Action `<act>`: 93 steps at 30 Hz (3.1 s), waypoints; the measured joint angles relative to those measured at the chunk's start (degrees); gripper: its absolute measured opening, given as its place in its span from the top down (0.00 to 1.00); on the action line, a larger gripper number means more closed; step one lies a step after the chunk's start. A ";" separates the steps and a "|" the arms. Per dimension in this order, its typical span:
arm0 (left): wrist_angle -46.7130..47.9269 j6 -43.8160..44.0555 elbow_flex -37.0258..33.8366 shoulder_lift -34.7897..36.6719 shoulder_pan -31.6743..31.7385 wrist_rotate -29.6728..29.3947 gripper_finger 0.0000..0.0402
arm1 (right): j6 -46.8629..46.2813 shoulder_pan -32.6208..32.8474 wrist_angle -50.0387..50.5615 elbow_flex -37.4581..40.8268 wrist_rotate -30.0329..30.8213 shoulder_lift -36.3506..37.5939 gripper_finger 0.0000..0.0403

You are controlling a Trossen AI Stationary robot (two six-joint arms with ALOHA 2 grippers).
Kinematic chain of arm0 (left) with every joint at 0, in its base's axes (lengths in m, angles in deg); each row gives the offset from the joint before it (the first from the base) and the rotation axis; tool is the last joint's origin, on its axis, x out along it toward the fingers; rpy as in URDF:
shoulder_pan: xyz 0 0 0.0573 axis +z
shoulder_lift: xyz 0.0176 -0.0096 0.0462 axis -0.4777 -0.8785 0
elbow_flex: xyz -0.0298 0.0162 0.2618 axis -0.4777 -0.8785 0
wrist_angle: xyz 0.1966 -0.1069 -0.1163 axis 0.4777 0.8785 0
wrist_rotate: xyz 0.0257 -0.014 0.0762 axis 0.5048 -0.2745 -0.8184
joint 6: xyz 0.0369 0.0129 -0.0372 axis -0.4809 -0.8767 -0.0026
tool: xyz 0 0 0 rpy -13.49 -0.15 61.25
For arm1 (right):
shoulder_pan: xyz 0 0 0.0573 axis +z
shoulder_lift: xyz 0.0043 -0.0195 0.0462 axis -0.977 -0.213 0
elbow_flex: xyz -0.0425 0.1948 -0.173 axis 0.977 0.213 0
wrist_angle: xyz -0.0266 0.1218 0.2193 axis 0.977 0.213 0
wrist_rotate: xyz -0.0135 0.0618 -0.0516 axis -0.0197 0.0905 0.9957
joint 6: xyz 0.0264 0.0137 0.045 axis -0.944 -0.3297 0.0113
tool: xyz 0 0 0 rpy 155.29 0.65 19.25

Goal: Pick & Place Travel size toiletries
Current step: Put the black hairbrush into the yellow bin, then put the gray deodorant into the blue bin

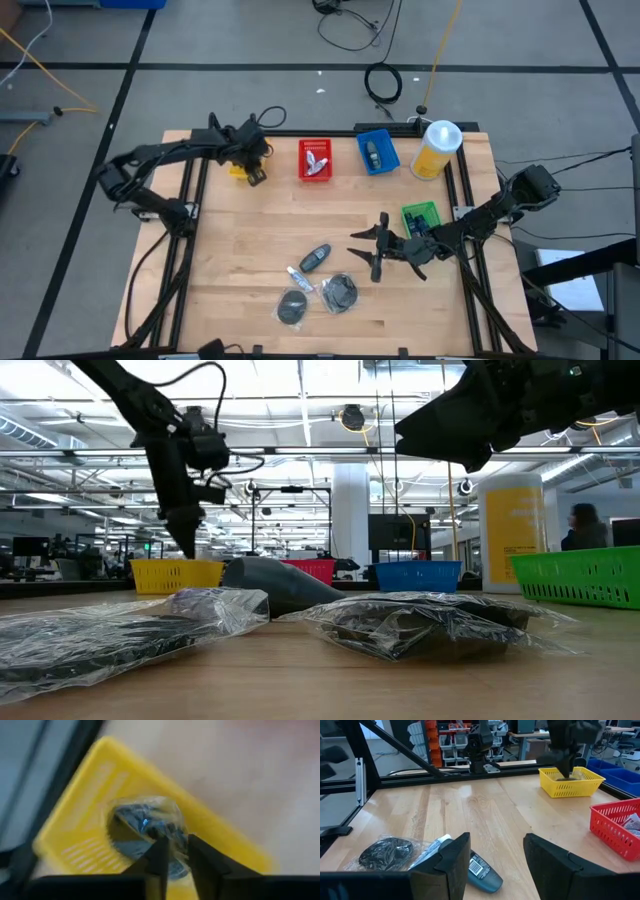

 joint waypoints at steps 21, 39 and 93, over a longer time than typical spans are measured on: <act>5.07 5.41 2.62 -1.34 5.59 0.06 0.93 | -0.82 0.30 1.35 0.00 -0.01 0.00 0.56; -3.15 13.35 2.56 -8.08 8.52 3.20 0.99 | -1.27 0.43 1.33 0.00 -0.03 0.02 0.56; -15.06 15.29 4.28 4.63 -7.39 4.98 0.98 | -8.77 -0.46 12.04 -0.02 -4.18 0.00 0.56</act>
